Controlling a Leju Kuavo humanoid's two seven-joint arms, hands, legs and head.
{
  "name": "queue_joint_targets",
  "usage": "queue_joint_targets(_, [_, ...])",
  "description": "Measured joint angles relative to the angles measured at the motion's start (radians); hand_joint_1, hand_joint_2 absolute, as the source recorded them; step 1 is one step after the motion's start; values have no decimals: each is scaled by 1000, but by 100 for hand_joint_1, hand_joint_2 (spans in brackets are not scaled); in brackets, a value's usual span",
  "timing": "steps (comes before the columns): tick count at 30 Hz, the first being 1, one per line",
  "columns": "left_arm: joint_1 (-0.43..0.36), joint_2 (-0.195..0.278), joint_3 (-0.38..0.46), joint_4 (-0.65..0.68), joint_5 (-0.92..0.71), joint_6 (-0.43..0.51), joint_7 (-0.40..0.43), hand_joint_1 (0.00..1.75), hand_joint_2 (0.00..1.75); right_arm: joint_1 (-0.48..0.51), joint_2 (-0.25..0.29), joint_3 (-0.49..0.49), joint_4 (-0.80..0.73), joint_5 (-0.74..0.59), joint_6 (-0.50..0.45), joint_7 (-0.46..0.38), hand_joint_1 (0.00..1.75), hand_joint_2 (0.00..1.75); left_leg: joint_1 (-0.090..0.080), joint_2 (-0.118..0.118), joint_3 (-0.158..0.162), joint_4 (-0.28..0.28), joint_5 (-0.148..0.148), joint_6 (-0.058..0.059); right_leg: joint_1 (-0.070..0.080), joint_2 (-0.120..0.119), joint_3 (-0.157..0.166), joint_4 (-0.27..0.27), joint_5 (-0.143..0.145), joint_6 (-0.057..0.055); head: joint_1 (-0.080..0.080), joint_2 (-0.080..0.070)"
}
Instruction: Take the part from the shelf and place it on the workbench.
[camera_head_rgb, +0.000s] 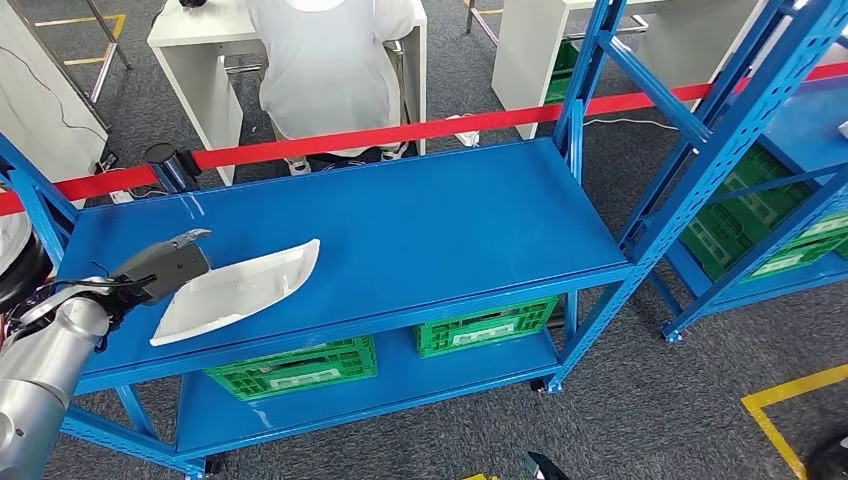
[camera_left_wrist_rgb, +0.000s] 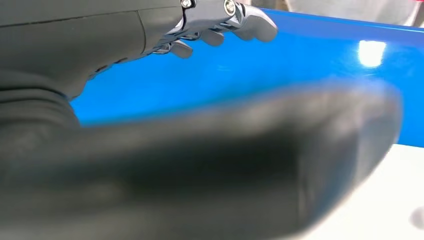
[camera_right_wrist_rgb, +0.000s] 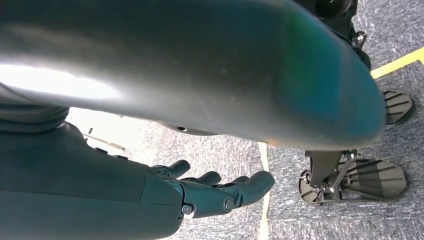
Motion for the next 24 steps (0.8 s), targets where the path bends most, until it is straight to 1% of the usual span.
queue_joint_targets(5, [12,18,-7,-19,18,-4,-56,0,175,0,0,-3,0,-4,-2,0,0,0,0,0,0,0,0,0,0,0,0,0,0,0,0,0])
queue_joint_targets(8, [39,39,-27,-44,37,7,-93,0,175,1,0,-6,0,-7,-2,0,0,0,0,1,0,0,0,0,0,1,0,0,-1,0,0,0])
queue_joint_targets(15, [114,93,-95,-112,96,28,-143,0,175,1,0,-7,0,-4,-3,0,0,0,0,1,0,-1,0,-1,0,1,0,0,-1,-1,0,0])
queue_joint_targets(20, [176,126,-139,-195,140,51,-156,0,175,1,0,-7,0,-6,-3,0,0,0,0,1,0,-1,-1,-1,0,1,0,0,-2,-1,0,0])
queue_joint_targets(24, [229,151,-177,-281,181,60,-142,0,175,2,0,-8,0,-8,-6,0,0,0,0,1,1,-1,-1,-1,0,1,0,0,-2,-1,0,0])
